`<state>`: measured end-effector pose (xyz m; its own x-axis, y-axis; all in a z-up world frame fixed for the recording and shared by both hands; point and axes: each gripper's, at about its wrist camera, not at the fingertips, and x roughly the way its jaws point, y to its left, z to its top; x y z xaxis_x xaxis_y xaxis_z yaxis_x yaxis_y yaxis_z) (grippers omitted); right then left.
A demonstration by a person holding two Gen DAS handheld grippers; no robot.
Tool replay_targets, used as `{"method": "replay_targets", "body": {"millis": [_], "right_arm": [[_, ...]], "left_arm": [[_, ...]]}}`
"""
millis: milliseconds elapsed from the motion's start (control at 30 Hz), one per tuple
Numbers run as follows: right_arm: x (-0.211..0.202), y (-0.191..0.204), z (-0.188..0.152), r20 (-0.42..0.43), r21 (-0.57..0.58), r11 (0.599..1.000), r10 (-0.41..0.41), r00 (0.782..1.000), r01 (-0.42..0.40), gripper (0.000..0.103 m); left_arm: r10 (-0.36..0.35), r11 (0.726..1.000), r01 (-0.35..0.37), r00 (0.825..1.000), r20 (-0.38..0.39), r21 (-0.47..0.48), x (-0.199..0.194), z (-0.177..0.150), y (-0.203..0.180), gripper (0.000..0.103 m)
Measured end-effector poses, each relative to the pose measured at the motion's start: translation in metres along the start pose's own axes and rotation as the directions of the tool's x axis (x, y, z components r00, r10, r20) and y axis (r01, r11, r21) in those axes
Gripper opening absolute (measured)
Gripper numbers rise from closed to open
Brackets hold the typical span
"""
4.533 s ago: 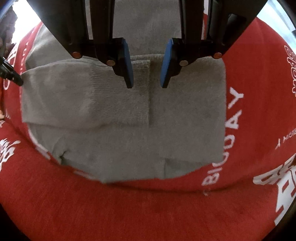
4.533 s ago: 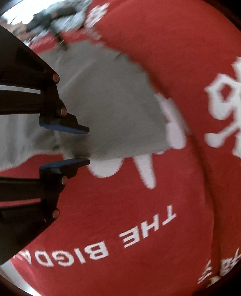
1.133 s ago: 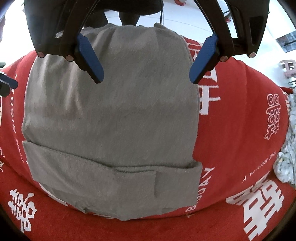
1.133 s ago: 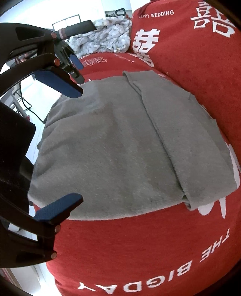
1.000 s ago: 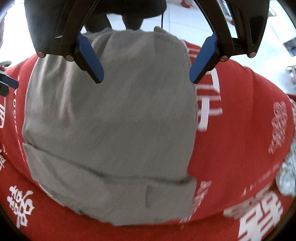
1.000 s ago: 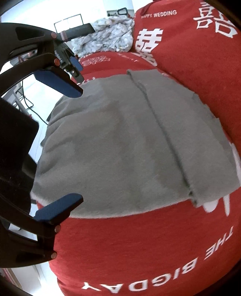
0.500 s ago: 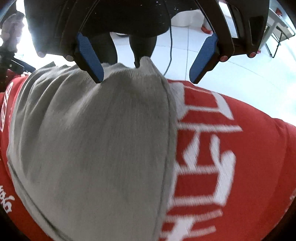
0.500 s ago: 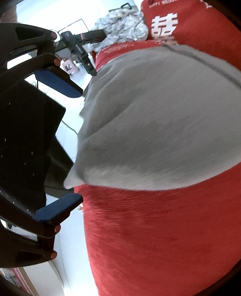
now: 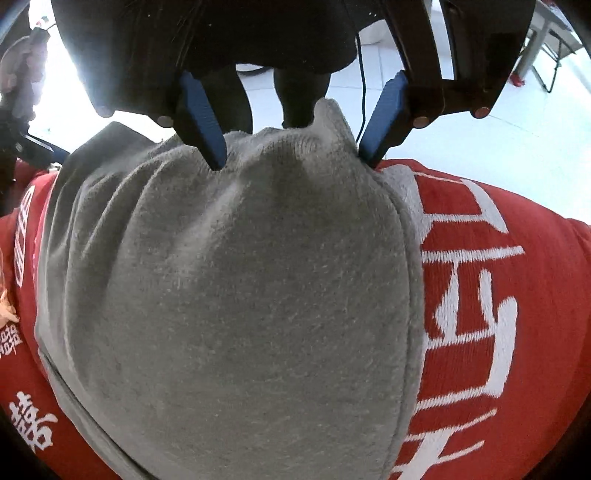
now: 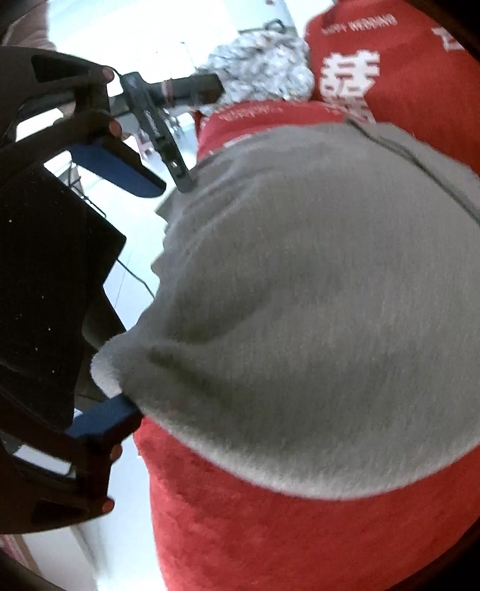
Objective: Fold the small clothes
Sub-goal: 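Lower both tools to the sweater hem and close both on it, then lift the hem with both tools and fold it up over the body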
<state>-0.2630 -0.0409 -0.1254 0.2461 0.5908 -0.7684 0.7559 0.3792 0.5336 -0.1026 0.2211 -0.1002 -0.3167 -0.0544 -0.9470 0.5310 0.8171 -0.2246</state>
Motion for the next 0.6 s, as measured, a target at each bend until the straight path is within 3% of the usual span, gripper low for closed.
{"method": "replay_targets", "body": {"millis": [100,200,233,267,333,367,500,600], "right_arm": [[0.001,-0.017,0.000,-0.001,0.097,0.995,-0.024,1.000,0.024,0.059],[0.005,-0.029,-0.003,-0.005,0.156,0.988,-0.006,1.000,0.006,0.048],[0.007,-0.032,-0.004,-0.012,0.166,0.986,-0.002,1.000,0.004,0.047],[0.009,-0.034,-0.004,-0.019,0.169,0.986,-0.002,1.000,0.005,0.044],[0.017,-0.036,-0.006,-0.046,0.173,0.985,-0.022,0.999,0.029,0.028],[0.020,-0.035,-0.007,-0.052,0.173,0.984,-0.023,0.998,0.032,0.013],[0.009,-0.022,-0.010,-0.002,0.159,0.983,0.097,0.995,-0.096,0.012],[-0.013,-0.005,-0.009,0.059,0.135,0.963,0.228,0.972,-0.234,0.012]], "left_arm": [[0.001,1.000,-0.001,1.000,-0.017,0.002,0.002,-0.001,0.001,0.064],[-0.028,0.999,0.028,0.999,-0.029,-0.020,0.005,-0.010,0.008,0.062],[-0.036,0.999,0.036,0.999,-0.028,-0.025,0.005,-0.011,0.010,0.048],[-0.034,0.999,0.033,0.999,-0.031,-0.023,0.006,-0.011,0.011,0.041],[-0.010,1.000,0.010,0.999,-0.031,-0.012,0.009,-0.015,0.015,0.023],[-0.006,1.000,0.006,1.000,-0.027,-0.009,0.010,-0.018,0.017,0.017],[-0.063,0.998,0.062,0.998,-0.016,-0.016,-0.005,-0.023,0.027,0.008],[-0.138,0.990,0.138,0.990,0.012,0.003,-0.033,-0.029,0.027,0.008]]}}
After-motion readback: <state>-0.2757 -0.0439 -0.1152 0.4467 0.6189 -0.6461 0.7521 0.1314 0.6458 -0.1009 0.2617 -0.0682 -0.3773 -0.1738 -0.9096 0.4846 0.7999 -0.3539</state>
